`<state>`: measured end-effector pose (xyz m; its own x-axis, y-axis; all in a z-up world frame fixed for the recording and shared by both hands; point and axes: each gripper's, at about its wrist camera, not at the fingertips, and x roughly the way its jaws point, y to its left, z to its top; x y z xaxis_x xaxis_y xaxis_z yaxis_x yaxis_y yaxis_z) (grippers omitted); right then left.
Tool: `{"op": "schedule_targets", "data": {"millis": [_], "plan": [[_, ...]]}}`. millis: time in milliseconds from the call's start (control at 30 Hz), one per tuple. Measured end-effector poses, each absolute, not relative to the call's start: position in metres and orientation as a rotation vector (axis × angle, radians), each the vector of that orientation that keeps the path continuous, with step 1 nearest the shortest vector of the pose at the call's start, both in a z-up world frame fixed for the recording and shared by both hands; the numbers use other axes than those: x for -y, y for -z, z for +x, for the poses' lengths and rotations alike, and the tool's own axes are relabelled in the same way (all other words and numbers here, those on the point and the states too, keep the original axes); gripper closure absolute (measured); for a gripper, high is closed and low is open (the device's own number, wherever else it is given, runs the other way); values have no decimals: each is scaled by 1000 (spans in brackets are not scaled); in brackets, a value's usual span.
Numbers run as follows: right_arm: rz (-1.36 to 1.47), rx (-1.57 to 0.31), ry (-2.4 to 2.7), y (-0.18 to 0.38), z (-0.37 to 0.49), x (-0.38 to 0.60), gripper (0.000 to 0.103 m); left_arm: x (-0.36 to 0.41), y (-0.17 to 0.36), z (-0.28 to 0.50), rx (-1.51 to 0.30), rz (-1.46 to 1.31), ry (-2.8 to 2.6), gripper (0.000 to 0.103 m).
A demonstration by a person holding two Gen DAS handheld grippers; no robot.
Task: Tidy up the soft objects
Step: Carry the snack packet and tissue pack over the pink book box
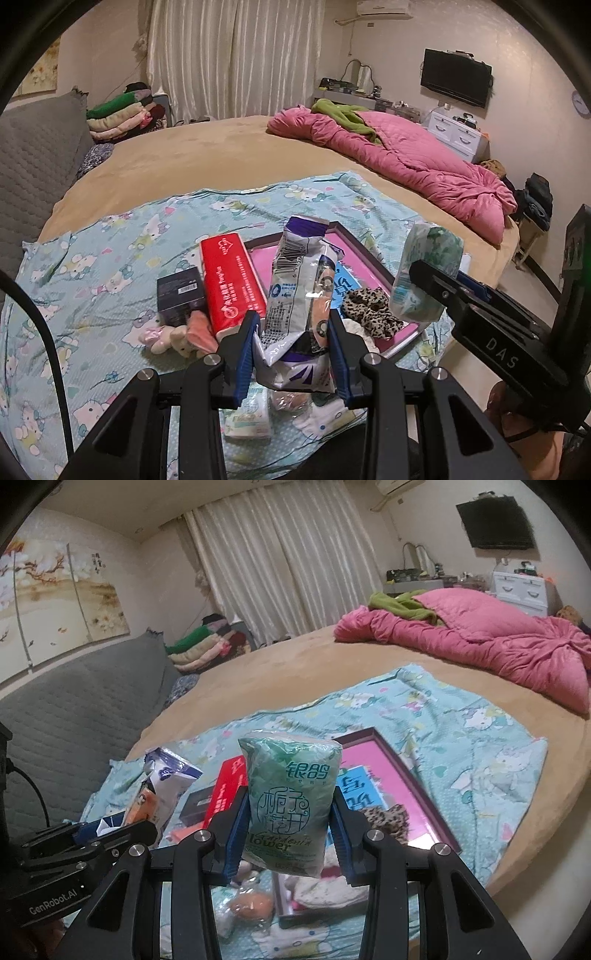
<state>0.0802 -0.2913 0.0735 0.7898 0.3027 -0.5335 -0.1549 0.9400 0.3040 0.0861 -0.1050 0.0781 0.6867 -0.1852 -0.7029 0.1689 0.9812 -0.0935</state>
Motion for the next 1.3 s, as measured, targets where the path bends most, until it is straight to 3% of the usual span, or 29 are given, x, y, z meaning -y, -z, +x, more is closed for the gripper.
{"op": "schedule_targets", "data": {"millis": [500, 1300], "plan": [[289, -596, -145, -66, 88, 335, 61, 141, -58, 112, -829, -13, 257, 67], [333, -705, -50, -11, 113, 374, 61, 214, 35, 140, -1049, 35, 413, 67]]}}
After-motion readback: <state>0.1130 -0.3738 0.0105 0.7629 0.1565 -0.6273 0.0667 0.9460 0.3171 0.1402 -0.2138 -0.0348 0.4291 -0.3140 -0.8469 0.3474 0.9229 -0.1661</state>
